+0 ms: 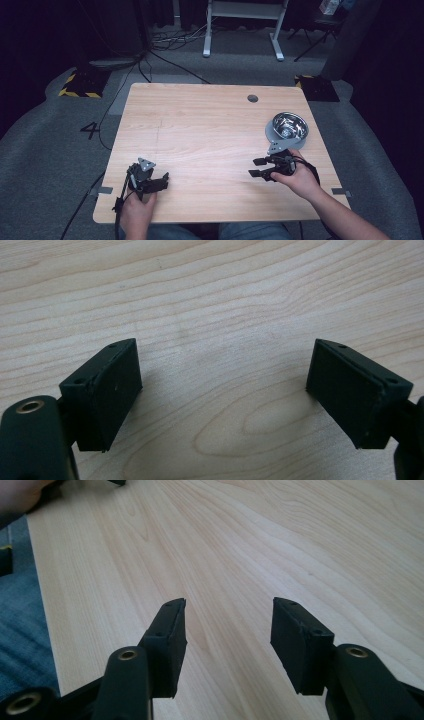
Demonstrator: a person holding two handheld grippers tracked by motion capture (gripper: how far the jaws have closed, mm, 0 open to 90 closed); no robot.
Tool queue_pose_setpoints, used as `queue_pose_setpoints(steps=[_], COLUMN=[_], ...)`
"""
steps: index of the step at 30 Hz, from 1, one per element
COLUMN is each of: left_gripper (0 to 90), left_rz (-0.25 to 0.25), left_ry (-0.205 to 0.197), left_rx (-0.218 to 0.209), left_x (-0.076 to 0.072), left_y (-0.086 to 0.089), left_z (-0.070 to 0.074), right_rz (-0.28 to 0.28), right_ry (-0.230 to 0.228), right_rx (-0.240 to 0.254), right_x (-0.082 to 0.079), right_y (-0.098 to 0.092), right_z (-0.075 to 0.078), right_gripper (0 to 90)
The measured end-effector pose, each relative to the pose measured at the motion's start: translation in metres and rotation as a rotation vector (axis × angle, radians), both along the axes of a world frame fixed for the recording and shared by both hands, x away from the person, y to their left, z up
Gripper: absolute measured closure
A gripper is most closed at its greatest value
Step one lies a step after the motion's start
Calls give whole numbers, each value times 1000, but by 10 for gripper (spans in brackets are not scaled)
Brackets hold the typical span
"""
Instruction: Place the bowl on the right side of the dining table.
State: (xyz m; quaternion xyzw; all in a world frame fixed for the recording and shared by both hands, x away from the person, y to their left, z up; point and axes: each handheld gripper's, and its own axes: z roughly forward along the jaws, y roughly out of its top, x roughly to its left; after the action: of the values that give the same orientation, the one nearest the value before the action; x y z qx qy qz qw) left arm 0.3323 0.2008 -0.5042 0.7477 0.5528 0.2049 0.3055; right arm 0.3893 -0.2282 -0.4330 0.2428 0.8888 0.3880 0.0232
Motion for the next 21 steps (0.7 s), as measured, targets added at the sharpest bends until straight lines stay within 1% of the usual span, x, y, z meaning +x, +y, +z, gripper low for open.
queue_pose_setpoints(steps=[1, 3, 6, 9, 12, 13, 14, 17, 19, 21], left_gripper=[146, 146, 146, 146, 146, 146, 146, 146, 146, 146], left_rz=[0, 0, 0, 0, 0, 0, 0, 0, 0, 0], left_ry=[0, 0, 0, 0, 0, 0, 0, 0, 0, 0], left_rx=[0, 0, 0, 0, 0, 0, 0, 0, 0, 0], left_x=[0, 0, 0, 0, 0, 0, 0, 0, 0, 0], left_y=[0, 0, 0, 0, 0, 0, 0, 0, 0, 0], left_z=[0, 0, 0, 0, 0, 0, 0, 0, 0, 0], right_rz=[0, 2, 9, 19, 19, 21, 21, 22, 25, 27], right_ry=[0, 1, -7, -9, -41, -52, -52, -58, -78, -82], right_rx=[0, 22, 31, 20, -7, -18, -18, -25, -40, -44], right_x=[0, -4, -9, -13, -17, -19, -19, -21, -24, -25], right_y=[0, 2, 5, 9, 12, 13, 13, 15, 17, 18], right_z=[0, -5, -12, -20, -29, -34, -34, -41, -47, -49], right_gripper=[491, 491, 490, 489, 489, 487, 487, 486, 486, 485])
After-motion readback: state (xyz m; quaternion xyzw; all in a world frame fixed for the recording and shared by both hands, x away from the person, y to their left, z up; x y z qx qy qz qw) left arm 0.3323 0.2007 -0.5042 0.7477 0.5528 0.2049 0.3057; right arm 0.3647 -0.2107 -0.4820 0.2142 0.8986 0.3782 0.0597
